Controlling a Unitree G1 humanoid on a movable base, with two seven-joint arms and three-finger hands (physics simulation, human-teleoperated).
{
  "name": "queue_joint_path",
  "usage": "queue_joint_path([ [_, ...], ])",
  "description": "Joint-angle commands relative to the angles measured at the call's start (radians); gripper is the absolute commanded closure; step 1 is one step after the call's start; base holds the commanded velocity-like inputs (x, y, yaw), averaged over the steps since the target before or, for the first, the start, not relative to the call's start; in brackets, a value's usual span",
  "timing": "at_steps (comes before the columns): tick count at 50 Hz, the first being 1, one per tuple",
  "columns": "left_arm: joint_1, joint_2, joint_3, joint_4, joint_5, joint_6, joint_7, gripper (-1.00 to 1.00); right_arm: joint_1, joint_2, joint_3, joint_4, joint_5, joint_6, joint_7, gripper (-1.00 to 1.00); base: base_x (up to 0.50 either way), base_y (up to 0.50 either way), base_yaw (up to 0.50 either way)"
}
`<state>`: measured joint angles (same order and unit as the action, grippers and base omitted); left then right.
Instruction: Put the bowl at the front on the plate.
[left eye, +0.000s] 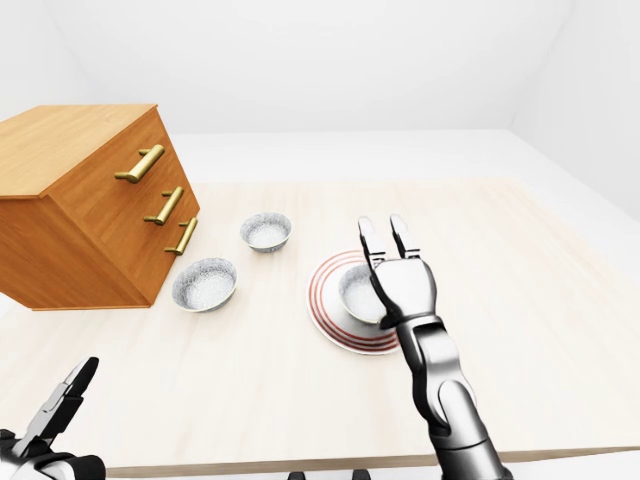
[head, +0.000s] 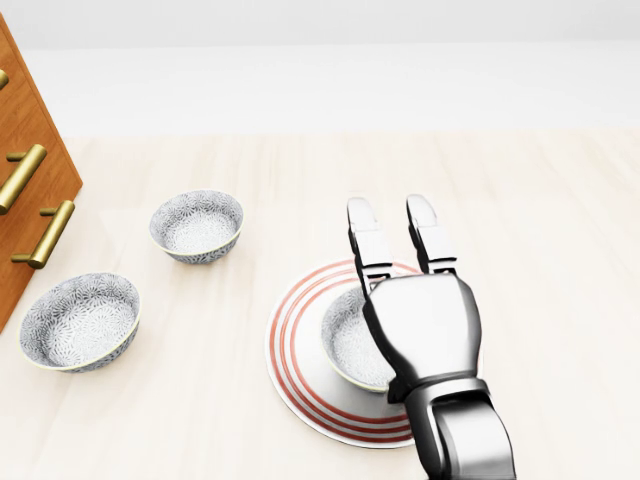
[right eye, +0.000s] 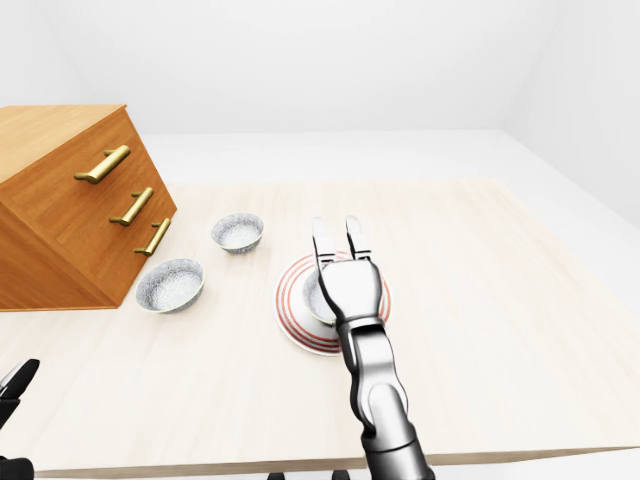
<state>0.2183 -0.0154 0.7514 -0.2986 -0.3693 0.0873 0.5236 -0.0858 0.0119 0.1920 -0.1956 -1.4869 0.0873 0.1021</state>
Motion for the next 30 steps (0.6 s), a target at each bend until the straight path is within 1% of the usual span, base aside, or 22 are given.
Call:
queue_joint_path([
  [1,-0.001,0.001,0.000,-0.001,0.001,0.000,0.000,-1.00,-0.106,0.033,-0.018,-0.294,-0.153,0.000,0.277,-1.00,0.00,0.00,0.00],
  [2,-0.002,0.001,0.000,0.001,0.001,0.000,0.000,-1.00,-0.120,0.038,-0.025,-0.306,-0.163,0.000,0.297,-1.00,0.00,0.00,0.00],
  [3,-0.005,0.002,-0.002,0.009,0.003,0.000,0.000,-1.00,-0.155,0.044,-0.030,-0.333,-0.189,0.000,0.348,-1.00,0.00,0.00,0.00],
  [9,-0.004,0.003,-0.004,0.014,0.005,0.000,0.000,-1.00,-0.257,0.055,-0.067,-0.370,-0.226,0.000,0.442,-1.00,0.00,0.00,0.00],
  [10,-0.002,0.003,-0.003,0.010,0.003,0.000,0.000,-1.00,-0.295,0.053,-0.075,-0.380,-0.237,0.000,0.477,-1.00,0.00,0.00,0.00],
  [12,-0.001,0.003,-0.002,0.005,0.004,0.000,0.000,-1.00,-0.327,0.053,-0.084,-0.383,-0.242,0.000,0.498,-1.00,0.00,0.00,0.00],
  [13,-0.001,0.002,-0.003,0.007,0.007,0.000,0.000,-1.00,-0.363,0.052,-0.090,-0.391,-0.257,0.000,0.538,-1.00,0.00,0.00,0.00],
  [16,-0.005,0.003,-0.005,0.014,0.011,0.000,0.000,-1.00,-0.433,0.047,-0.106,-0.398,-0.270,0.000,0.590,-1.00,0.00,0.00,0.00],
  [22,-0.008,0.007,-0.012,0.031,0.014,0.000,0.000,-1.00,-0.513,0.029,-0.128,-0.387,-0.274,0.000,0.596,-1.00,0.00,0.00,0.00],
  [25,-0.003,0.007,-0.011,0.024,0.013,0.000,0.000,-1.00,-0.621,0.006,-0.149,-0.335,-0.266,0.000,0.596,-1.00,0.00,0.00,0.00],
  [30,-0.005,0.008,-0.010,0.021,0.014,0.000,0.000,-1.00,-0.693,-0.016,-0.157,-0.289,-0.250,0.000,0.596,-1.00,0.00,0.00,0.00],
])
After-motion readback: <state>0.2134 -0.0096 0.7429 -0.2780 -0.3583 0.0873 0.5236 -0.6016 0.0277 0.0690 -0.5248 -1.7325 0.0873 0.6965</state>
